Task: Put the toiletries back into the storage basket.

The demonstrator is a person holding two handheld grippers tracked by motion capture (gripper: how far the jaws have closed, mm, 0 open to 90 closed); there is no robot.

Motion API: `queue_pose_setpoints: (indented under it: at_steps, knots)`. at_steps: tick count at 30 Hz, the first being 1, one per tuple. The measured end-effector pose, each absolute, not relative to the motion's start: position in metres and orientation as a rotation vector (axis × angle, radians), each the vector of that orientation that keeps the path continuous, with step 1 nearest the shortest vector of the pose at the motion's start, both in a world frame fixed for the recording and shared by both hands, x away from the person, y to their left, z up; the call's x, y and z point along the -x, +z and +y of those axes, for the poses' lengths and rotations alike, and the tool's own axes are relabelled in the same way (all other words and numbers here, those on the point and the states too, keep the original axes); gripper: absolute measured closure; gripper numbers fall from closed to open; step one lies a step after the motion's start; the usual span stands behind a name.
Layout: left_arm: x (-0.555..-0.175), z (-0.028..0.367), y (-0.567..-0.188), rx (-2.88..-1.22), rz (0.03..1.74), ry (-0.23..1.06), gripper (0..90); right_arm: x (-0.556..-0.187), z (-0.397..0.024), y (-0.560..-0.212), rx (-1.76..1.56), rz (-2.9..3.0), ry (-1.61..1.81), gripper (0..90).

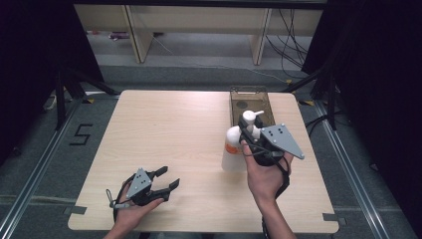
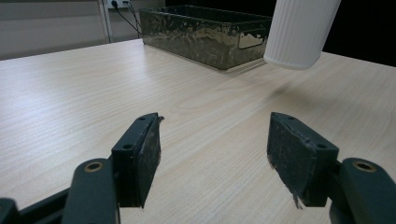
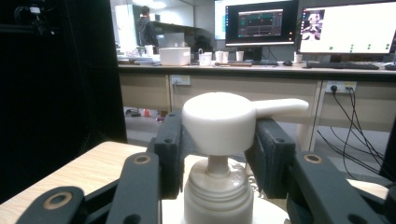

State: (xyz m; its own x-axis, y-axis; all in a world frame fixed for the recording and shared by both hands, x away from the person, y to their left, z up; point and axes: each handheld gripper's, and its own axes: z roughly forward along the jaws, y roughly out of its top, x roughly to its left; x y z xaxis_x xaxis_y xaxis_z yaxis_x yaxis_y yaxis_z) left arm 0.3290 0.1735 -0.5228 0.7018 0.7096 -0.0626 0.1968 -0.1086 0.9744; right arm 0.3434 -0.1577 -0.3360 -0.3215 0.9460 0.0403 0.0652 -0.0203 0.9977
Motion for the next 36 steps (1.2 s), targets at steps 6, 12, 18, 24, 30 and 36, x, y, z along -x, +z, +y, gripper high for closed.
queue_pose_setpoints:
  at_steps: [6, 12, 18, 24, 30, 36]
  knots:
    - [-0.329, 0.174, -0.522, -1.665, 0.745, 0.511, 34.4, -0.345, -0.162, -0.336, -1.114, 1.456, 1.447, 60.1]
    - [-0.329, 0.174, -0.523, -1.661, 0.746, 0.509, 34.4, -0.345, -0.170, -0.333, -1.110, 1.439, 1.422, 60.1]
    - [-0.329, 0.174, -0.523, -1.657, 0.746, 0.507, 34.3, -0.347, -0.177, -0.332, -1.132, 1.431, 1.411, 60.1]
    - [-0.329, 0.174, -0.523, -1.653, 0.748, 0.505, 34.1, -0.350, -0.185, -0.330, -1.132, 1.407, 1.397, 60.1]
    - [-0.329, 0.175, -0.522, -1.660, 0.755, 0.506, 33.8, -0.352, -0.191, -0.328, -1.154, 1.392, 1.394, 60.1]
    - [-0.329, 0.174, -0.523, -1.648, 0.747, 0.505, 33.8, -0.354, -0.199, -0.325, -1.143, 1.373, 1.366, 60.1]
